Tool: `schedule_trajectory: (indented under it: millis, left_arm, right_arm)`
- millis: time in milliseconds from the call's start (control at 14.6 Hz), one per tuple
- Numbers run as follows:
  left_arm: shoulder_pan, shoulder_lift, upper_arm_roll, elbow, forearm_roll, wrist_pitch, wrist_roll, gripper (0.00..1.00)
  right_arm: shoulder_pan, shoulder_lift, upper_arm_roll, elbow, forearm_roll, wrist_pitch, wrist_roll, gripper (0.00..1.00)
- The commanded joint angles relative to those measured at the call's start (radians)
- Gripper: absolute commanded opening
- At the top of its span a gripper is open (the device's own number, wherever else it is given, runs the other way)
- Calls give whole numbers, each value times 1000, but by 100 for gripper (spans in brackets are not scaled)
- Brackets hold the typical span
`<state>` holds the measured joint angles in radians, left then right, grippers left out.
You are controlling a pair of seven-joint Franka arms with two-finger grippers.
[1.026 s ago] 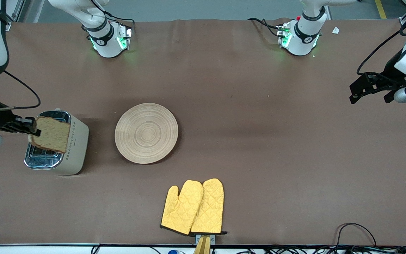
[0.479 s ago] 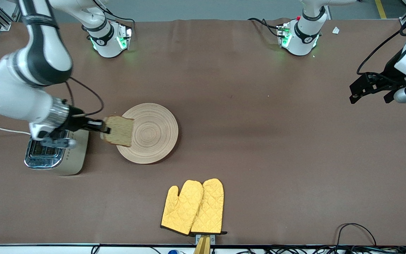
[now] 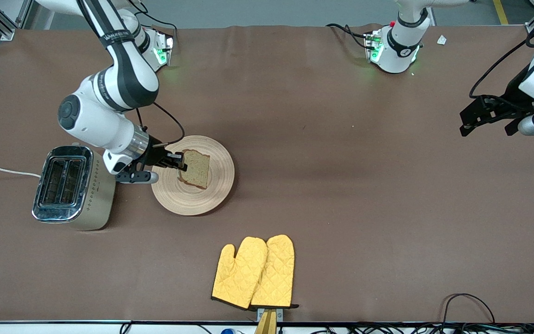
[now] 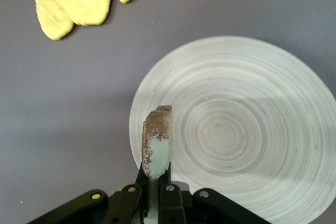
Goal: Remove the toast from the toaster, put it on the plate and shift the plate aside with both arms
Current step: 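Carry the toast over the wooden plate and lower it with the right gripper, then release the toast on the plate while the left gripper reaches the plate rim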
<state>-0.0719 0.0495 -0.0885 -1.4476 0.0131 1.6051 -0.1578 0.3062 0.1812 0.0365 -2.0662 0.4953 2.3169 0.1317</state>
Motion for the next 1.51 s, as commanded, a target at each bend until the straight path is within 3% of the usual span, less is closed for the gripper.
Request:
schedule_trajectory:
  millis: [0, 411, 1232, 1368, 1437]
  left_arm:
    - [3, -14, 3, -8, -1, -11, 11, 100]
    - [3, -14, 3, -8, -1, -11, 12, 100]
    - [1, -2, 1, -8, -2, -11, 10, 100]
    - [0, 7, -3, -13, -19, -33, 14, 100]
    - [0, 35, -5, -13, -66, -42, 14, 100]
  right_arm:
    - [16, -31, -1, -78, 29, 39, -1, 0]
    - [27, 40, 14, -103, 29, 183, -27, 0]
    - [-95, 58, -9, -207, 28, 180, -365, 0]
    - [-96, 61, -20, -209, 28, 180, -365, 5]
    - [-96, 67, -24, -207, 26, 180, -369, 14]
